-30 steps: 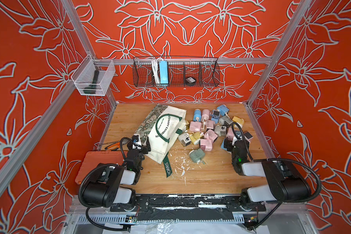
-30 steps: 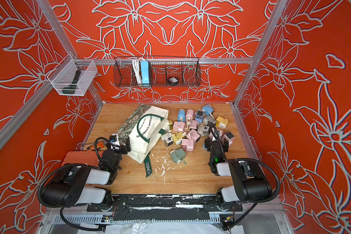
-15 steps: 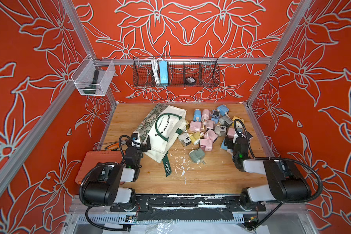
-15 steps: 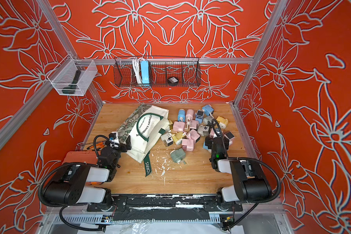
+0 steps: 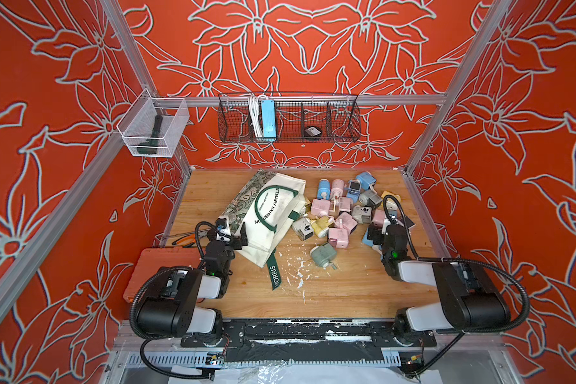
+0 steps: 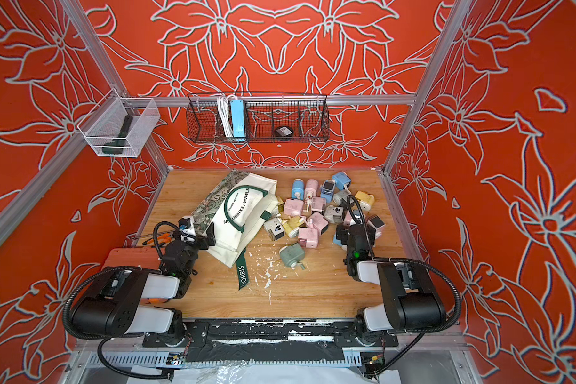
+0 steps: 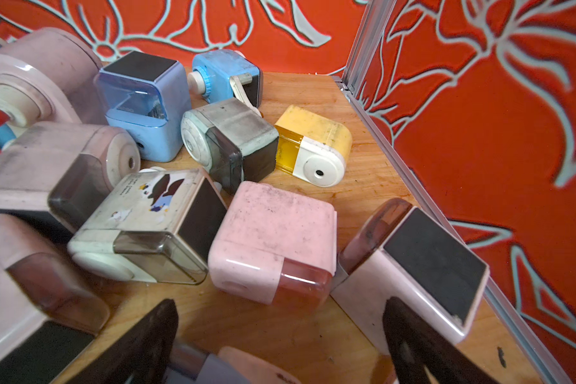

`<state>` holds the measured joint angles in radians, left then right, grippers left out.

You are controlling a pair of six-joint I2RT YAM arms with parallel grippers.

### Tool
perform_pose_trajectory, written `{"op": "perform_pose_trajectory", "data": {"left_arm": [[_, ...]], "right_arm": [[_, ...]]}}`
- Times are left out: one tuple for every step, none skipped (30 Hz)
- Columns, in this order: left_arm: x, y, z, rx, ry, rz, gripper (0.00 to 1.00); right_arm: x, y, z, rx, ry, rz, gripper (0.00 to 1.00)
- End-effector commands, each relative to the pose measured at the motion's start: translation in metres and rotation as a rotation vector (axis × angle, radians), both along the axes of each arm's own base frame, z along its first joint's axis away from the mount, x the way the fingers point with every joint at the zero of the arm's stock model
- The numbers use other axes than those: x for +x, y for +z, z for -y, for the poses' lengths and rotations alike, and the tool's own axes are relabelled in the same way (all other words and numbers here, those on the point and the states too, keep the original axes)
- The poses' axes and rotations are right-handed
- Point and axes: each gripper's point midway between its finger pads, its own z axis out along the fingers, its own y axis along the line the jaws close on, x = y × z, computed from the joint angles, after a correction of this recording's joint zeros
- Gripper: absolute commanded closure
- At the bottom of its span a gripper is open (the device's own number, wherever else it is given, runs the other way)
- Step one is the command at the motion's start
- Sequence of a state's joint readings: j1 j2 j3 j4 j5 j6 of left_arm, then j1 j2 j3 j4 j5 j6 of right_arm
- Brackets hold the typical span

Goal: Take out the pencil sharpeners from the tote bags
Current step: Reset both arms

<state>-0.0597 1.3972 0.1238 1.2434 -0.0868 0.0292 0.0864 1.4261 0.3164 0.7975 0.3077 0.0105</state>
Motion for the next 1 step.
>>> {"op": "perform_pose_trajectory", "data": {"left_arm": [[-0.0013,-0.0126,0.0022,-0.005,-0.015,-0.048,0.03]], "right_arm": [[0.0008,0.0078,0.0001,0.015,-0.002,0.036,0.01]]}}
